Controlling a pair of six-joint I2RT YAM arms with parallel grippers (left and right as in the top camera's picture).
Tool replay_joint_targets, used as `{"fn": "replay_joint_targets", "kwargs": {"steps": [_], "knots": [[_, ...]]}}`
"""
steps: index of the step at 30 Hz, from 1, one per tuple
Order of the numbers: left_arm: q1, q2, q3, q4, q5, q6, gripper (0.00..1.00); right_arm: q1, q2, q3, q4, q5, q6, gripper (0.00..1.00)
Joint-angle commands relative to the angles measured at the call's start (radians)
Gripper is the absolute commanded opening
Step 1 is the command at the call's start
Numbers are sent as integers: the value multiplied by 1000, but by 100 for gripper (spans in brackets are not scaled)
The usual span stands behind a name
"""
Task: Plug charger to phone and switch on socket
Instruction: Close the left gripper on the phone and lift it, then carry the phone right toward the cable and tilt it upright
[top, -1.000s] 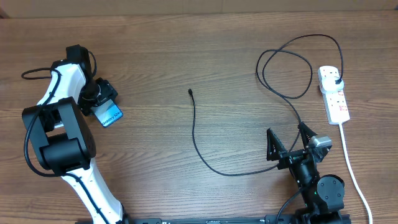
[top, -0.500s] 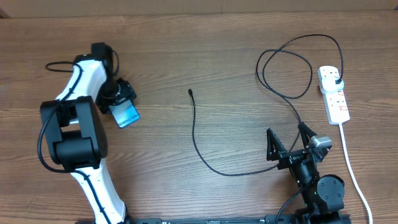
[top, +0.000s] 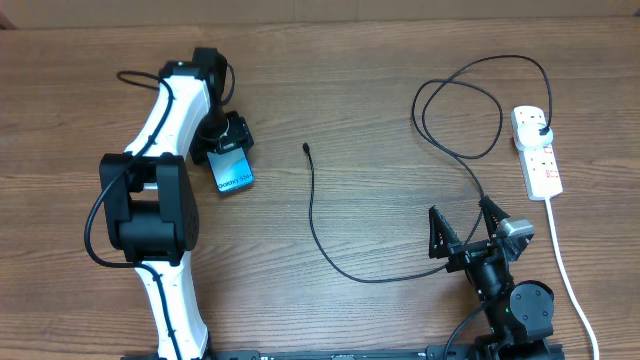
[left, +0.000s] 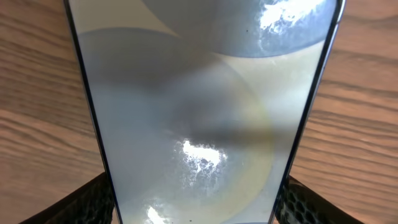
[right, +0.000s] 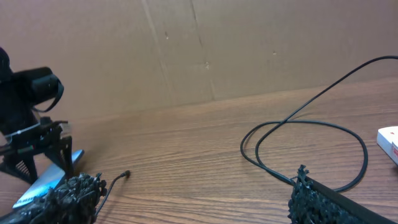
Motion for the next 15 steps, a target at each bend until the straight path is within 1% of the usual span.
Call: {"fn": "replay_joint_targets", "kwargs": {"steps": [1, 4, 9, 11, 15], "knots": [[-3, 0, 119, -60, 2, 11, 72, -5, -7, -11, 3, 13, -2, 100], [-11, 0, 175, -101, 23, 11, 72, -5, -7, -11, 3, 13, -2, 100], [-27, 0, 231, -143, 121, 11, 72, -5, -7, -11, 3, 12, -2, 100], [-35, 0, 231, -143, 188, 11, 72, -5, -7, -11, 3, 12, -2, 100], [-50, 0, 230, -145, 373, 11, 70, -5, -7, -11, 3, 13, -2, 100]]}}
